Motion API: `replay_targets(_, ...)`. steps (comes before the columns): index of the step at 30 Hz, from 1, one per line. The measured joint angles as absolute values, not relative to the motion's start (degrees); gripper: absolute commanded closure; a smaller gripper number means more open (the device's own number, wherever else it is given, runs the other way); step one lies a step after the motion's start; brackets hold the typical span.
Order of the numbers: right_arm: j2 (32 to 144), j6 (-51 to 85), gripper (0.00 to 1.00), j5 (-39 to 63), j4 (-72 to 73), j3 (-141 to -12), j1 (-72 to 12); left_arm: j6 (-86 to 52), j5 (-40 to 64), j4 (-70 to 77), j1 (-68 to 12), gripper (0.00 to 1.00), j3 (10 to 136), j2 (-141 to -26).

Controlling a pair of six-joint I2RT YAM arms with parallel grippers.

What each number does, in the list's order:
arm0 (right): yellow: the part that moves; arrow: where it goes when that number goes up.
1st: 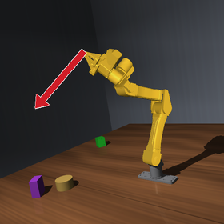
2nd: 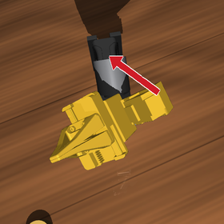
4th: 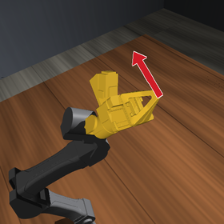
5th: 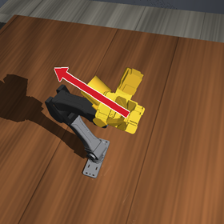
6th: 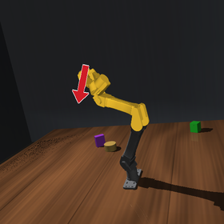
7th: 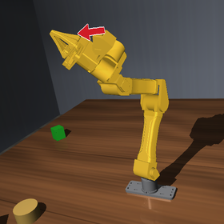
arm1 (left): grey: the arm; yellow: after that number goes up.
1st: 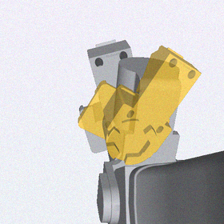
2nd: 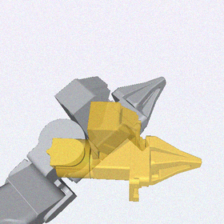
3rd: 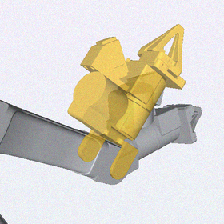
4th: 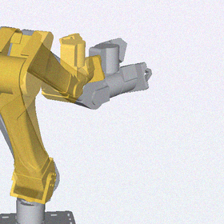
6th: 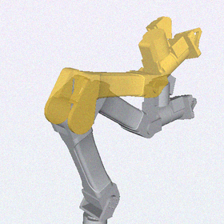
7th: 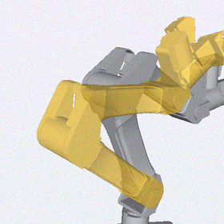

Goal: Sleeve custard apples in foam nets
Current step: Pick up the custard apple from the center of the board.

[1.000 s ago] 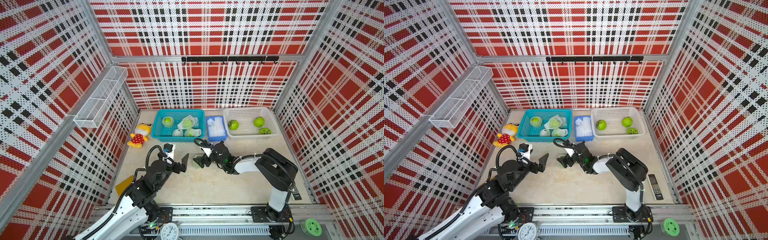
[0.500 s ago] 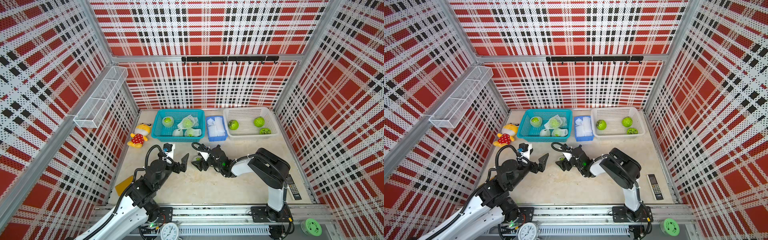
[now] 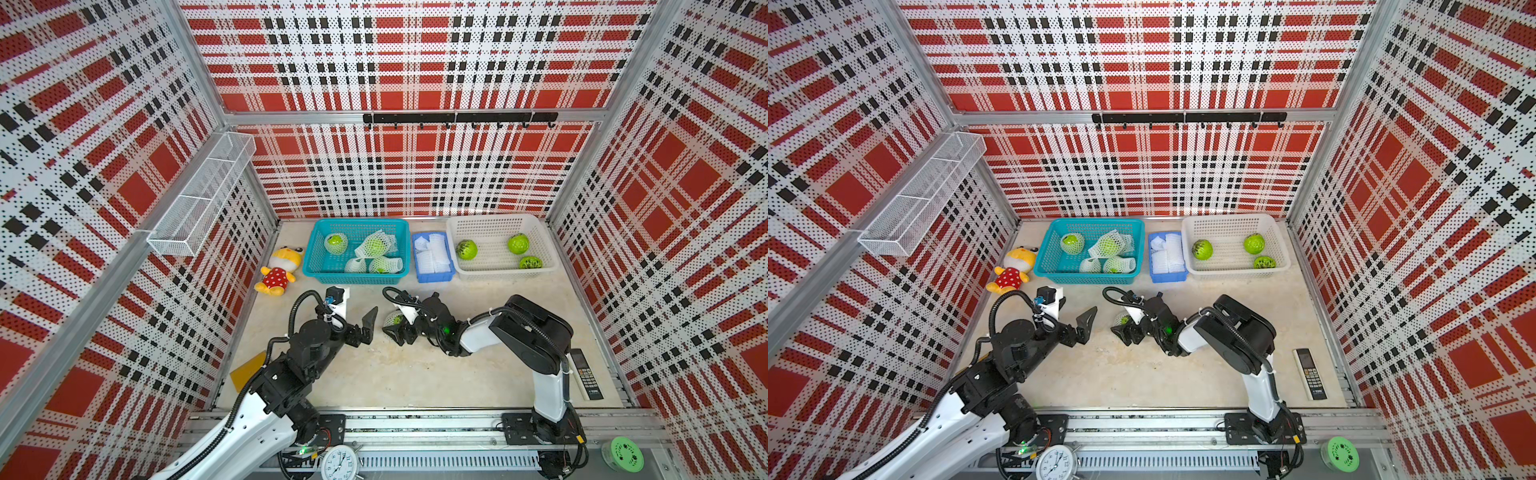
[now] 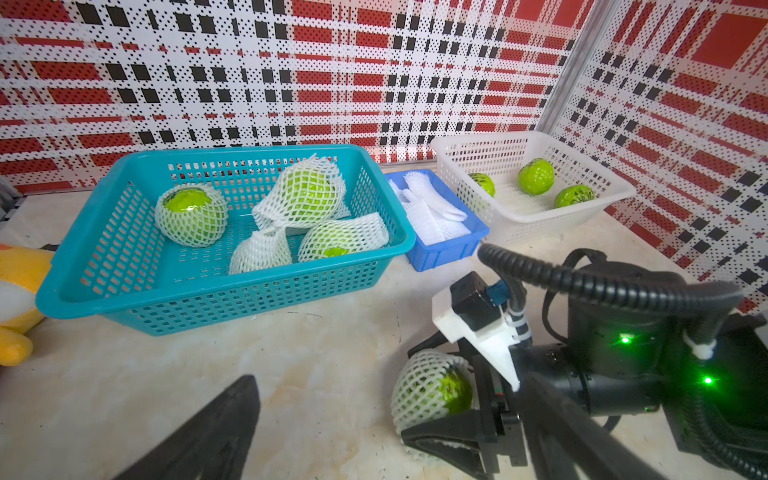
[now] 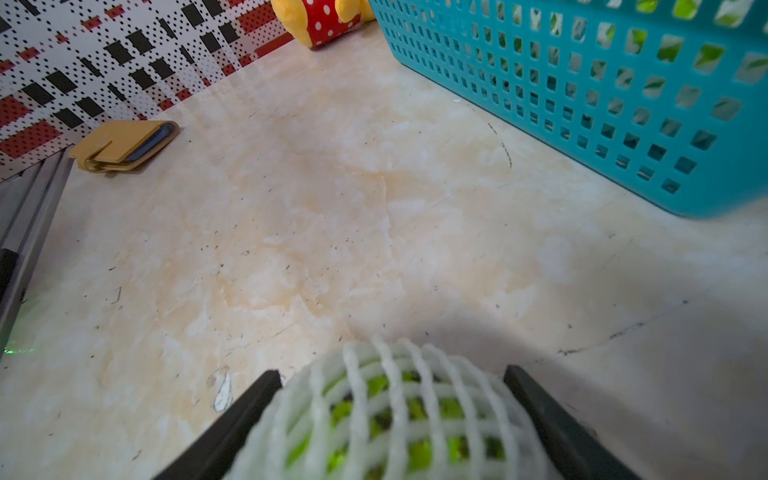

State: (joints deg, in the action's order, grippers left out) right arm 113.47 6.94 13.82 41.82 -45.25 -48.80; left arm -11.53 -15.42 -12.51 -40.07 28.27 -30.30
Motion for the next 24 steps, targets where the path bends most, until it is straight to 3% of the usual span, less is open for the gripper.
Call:
replay_targets(7,112.42,7.35,0.29,13.85,39.81,-45.25,-48.80,-11.09,-15.66,-12.73,-39.83,0.00,28.45,-28.51)
replay_targets(13,104.92,6.46,0.29,12.69,30.92,-46.09,-48.80,-8.82,-16.78,-14.74,-38.81,0.00,32.21,-27.35)
replay_targets(18,98.72,2.96,0.27,9.85,21.91,-54.94,-48.58,-5.28,-18.28,-14.90,-37.32,0.00,37.54,-26.83)
replay_targets(24,100.36,-0.47,0.27,7.81,15.79,-68.64,-46.37,-1.15,-19.00,-13.32,-34.87,0.01,41.63,-29.04)
